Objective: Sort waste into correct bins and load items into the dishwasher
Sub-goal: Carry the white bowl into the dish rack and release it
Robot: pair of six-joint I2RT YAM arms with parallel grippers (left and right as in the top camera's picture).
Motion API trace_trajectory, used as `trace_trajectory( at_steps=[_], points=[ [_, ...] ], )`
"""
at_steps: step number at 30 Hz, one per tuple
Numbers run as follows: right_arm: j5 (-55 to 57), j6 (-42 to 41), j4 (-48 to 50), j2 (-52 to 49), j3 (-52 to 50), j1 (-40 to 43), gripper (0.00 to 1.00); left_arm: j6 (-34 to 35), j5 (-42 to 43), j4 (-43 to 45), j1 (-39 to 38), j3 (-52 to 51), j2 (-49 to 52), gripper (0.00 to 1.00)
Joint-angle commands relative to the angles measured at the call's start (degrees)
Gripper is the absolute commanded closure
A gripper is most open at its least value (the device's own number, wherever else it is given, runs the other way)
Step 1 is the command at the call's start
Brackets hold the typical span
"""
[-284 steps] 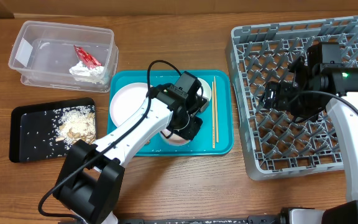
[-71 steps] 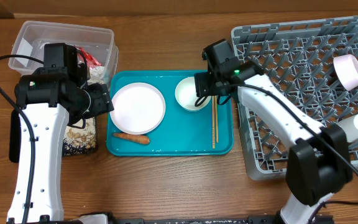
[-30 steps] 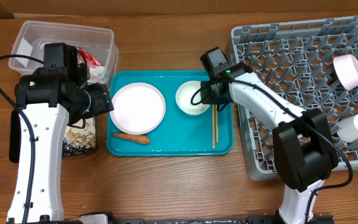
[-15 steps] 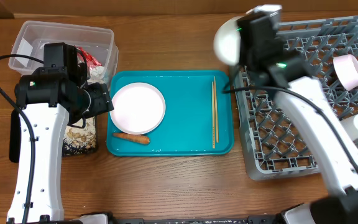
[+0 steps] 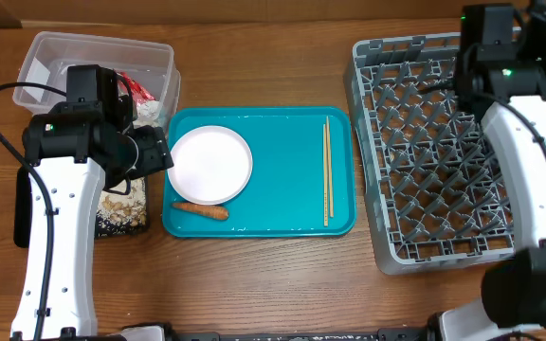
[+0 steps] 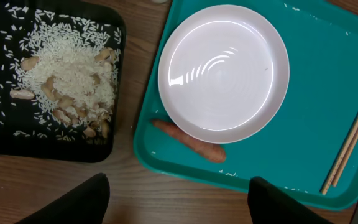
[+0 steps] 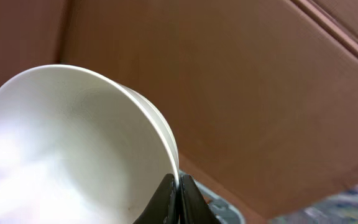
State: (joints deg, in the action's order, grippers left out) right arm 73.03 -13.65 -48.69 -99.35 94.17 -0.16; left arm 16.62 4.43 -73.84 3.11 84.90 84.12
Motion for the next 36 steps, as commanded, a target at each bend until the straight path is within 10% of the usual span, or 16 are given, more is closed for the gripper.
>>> trace_trajectory(
  at_steps=[1,36],
  points=[
    [3.85,-1.4,0.15,-4.31,-0.28,1.36,0.96,0.74,0.02,0.2,0.24,1.07,-0.55,0.27],
    [3.17,-12.35,-7.08,-15.61,-7.02,-3.32,0.96,0.52,-0.17,0.7,0.24,1.07,-0.55,0.26]
  ],
)
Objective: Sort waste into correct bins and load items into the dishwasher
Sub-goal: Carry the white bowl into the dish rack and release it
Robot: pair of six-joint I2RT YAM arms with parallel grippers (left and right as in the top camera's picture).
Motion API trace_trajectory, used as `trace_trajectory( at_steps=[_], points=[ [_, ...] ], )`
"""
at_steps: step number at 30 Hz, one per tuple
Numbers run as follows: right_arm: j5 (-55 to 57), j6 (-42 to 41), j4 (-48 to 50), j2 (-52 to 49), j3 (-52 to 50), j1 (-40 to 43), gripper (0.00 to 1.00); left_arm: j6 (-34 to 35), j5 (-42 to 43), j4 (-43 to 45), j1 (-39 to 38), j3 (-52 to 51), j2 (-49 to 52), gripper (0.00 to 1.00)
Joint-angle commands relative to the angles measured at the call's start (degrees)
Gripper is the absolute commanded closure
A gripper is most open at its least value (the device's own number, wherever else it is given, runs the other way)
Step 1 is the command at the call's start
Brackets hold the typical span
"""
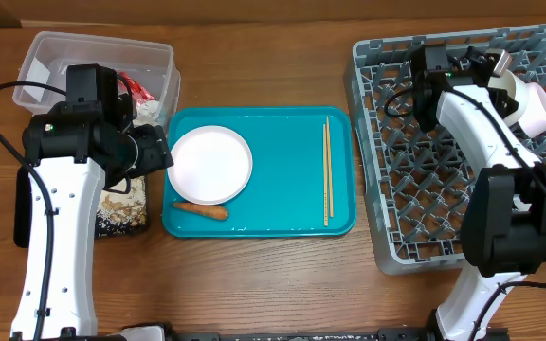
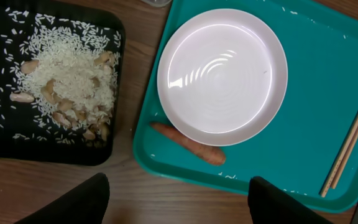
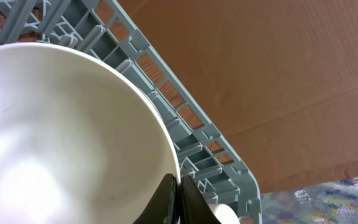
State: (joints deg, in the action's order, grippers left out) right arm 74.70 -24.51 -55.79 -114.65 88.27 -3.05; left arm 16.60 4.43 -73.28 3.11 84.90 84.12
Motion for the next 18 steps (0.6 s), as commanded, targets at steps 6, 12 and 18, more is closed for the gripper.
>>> trace_trajectory(
  at_steps=[6,12,18],
  points=[
    [5.49,-1.46,2.36,-0.31,-1.11,-2.27,0.96,0.55,-0.15,0.04,0.24,1.07,-0.55,0.26],
    [10.49,0.04,5.31,-0.31,-1.11,-2.25,0.96,0.28,-0.15,-0.11,0.24,1.07,-0.55,0.26],
    [6.01,0.0,5.51,-0.31,-1.11,-2.27,0.96,0.31,-0.15,-0.15,0.24,1.07,-0.55,0.26]
  ],
)
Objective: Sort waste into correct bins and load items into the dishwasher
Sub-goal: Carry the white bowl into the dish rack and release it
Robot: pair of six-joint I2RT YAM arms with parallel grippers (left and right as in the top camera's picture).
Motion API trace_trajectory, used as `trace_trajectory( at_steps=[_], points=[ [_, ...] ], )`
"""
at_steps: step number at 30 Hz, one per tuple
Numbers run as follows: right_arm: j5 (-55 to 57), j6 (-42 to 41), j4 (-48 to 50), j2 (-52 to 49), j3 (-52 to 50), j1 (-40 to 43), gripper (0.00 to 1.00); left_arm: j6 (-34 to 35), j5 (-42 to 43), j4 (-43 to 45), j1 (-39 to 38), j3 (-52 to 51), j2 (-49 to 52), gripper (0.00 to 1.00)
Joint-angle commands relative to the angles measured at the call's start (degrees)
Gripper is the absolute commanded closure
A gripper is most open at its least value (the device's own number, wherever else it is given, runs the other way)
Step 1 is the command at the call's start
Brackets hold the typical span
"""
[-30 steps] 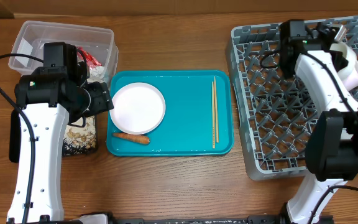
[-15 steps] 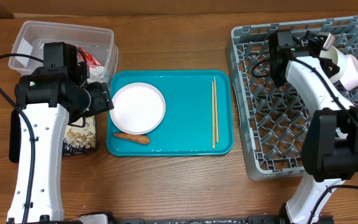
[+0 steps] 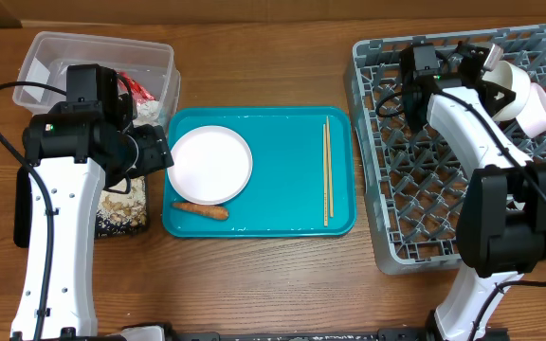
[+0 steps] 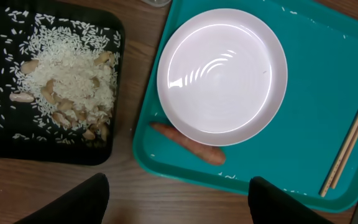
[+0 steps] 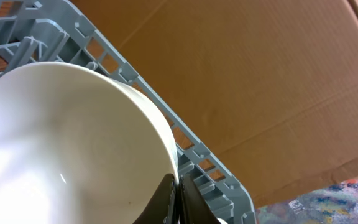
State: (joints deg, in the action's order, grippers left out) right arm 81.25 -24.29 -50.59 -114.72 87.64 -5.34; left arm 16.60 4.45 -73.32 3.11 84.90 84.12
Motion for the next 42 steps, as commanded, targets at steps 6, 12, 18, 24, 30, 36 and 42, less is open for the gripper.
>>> trace_trajectory(
  at_steps=[6,12,18,24,30,36,42],
  points=[
    [-1.4,-0.17,1.62,-0.28,-0.74,0.04,0.96,0.13,-0.17,-0.39,0.24,1.07,-0.55,0.26],
    [-2.84,-0.15,2.56,-0.28,-1.27,0.02,0.96,0.15,-0.17,-0.31,0.24,1.07,-0.55,0.26],
    [-3.34,-0.15,3.17,-0.31,-2.08,0.02,0.96,0.15,-0.17,-0.33,0.24,1.07,-0.55,0.26],
    [-3.37,-0.17,3.89,-0.31,-2.08,-1.31,0.96,0.15,-0.17,-0.33,0.24,1.07,-0.55,0.26],
    [-6.99,-0.15,4.94,-0.31,-2.08,-3.96,0.91,0.15,-0.17,-0.33,0.24,1.07,-0.55,0.26],
    [-14.05,-0.15,4.83,-0.31,-2.08,-6.43,0.71,0.13,-0.2,-0.35,0.24,1.07,-0.55,0.26],
    [-14.49,-0.17,2.21,-0.28,-2.08,-7.45,0.46,0.13,-0.22,-0.35,0.24,1.07,-0.55,0.26]
  ],
)
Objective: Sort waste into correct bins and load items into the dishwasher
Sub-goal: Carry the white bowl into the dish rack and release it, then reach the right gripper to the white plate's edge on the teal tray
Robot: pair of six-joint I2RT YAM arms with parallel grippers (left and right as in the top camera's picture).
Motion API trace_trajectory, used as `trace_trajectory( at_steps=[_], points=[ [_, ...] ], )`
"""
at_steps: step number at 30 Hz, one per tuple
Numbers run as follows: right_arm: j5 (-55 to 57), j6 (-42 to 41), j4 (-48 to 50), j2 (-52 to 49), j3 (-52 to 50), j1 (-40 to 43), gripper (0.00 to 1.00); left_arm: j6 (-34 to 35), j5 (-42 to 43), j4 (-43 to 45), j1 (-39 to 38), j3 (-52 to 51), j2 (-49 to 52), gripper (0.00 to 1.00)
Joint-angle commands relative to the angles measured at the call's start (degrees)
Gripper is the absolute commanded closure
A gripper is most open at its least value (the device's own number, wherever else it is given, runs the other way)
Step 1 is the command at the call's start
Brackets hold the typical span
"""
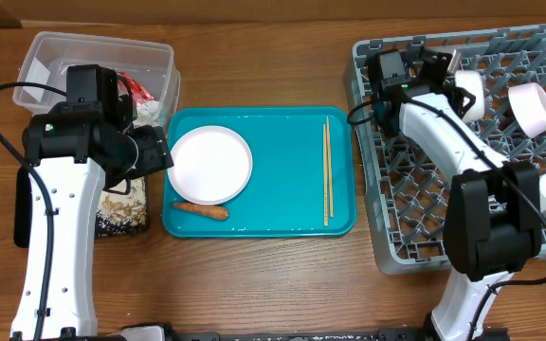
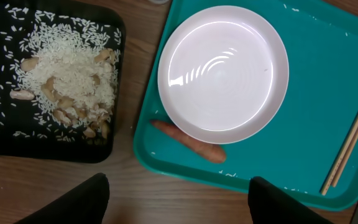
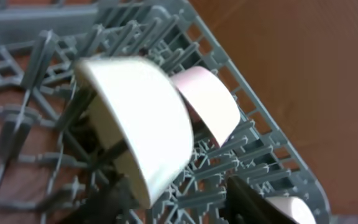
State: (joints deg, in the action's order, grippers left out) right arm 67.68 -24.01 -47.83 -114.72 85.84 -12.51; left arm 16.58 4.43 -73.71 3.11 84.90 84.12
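Observation:
A white bowl (image 3: pixel 142 118) stands on its side among the prongs of the grey dish rack (image 1: pixel 415 218), beside a pink cup (image 3: pixel 207 102). My right gripper (image 3: pixel 179 208) is open just short of the bowl, with nothing between its fingers. On the teal tray (image 1: pixel 282 142) lie a white plate (image 2: pixel 224 73), a carrot (image 2: pixel 189 141) and a pair of chopsticks (image 2: pixel 351 140). My left gripper (image 2: pixel 176 205) hangs open above the tray's near left corner, holding nothing.
A black bin (image 2: pixel 17 134) with rice and food scraps sits left of the tray. Behind it stands a clear plastic bin (image 1: pixel 102 52) with wrappers. A white cup lies at the rack's right edge.
My right gripper was shut on the white bowl's rim; now it is open, drawn back to the left, and the bowl rests in the rack. The left arm has not moved.
My right gripper held the white bowl by its rim high over the rack's far right corner. It then held the bowl lower, over the rack's far side next to the pink cup. Now the bowl stands in the rack, let go. The left gripper stayed open above the tray.

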Motion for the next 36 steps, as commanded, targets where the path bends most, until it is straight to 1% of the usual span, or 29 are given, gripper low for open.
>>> trace_trajectory(
  at_steps=[1,4,5,9,12,14,15,16,19,23,24,26,31,36],
  points=[
    [-0.92,-0.48,-1.4,-0.11,-0.28,-0.28,0.45,0.15,-0.2,0.04,0.24,1.07,-0.55,0.26],
    [-1.01,-2.38,-3.98,0.9,-0.28,-0.28,0.44,0.15,-0.2,0.04,0.24,1.07,-0.55,0.26],
    [-1.53,-3.17,-4.92,1.6,-0.26,-0.28,0.4,0.15,-0.2,0.04,0.24,1.07,-0.55,0.26],
    [-9.9,-3.26,-6.73,5.77,-0.26,-0.28,0.38,0.13,-0.59,0.02,0.24,1.07,-0.55,0.26],
    [-20.72,-2.47,-7.23,10.27,-0.15,-0.28,0.36,0.13,-0.61,-0.24,0.24,1.07,-0.55,0.25],
    [-29.31,1.42,-7.1,13.18,0.26,-0.39,0.35,0.13,-0.61,-0.63,0.24,1.07,-0.55,0.26],
    [-36.85,5.03,-6.84,15.23,0.59,-0.59,0.35,0.13,-0.63,-0.87,0.24,1.07,-0.55,0.26],
    [-40.83,6.58,-6.67,16.31,0.79,-0.74,0.34,0.15,-0.87,-1.05,0.24,1.07,-0.55,0.26],
    [-57.42,10.88,-5.22,19.67,1.2,-1.95,0.3,0.15,-2.34,-1.46,0.24,1.07,-0.55,0.26],
    [-75.38,11.19,-3.26,20.26,1.22,-5.73,0.29,0.28,-2.47,-1.49,0.24,1.07,-0.55,0.26],
    [-77.7,11.17,-2.73,19.85,1.22,-6.95,0.3,0.42,-2.47,-1.49,0.24,1.07,-0.55,0.26],
    [-79.69,10.95,-1.16,18.64,1.22,-10.14,0.3,0.42,-2.47,-1.46,0.24,1.07,-0.55,0.26],
    [-79.73,10.47,3.1,13.44,1.22,-18.88,0.29,0.39,-2.47,-1.49,0.24,1.07,-0.55,0.25],
    [-73.81,5.92,7.41,7.48,1.22,-24.5,0.3,0.39,-2.47,-1.51,0.24,1.07,-0.55,0.25]
  ],
)
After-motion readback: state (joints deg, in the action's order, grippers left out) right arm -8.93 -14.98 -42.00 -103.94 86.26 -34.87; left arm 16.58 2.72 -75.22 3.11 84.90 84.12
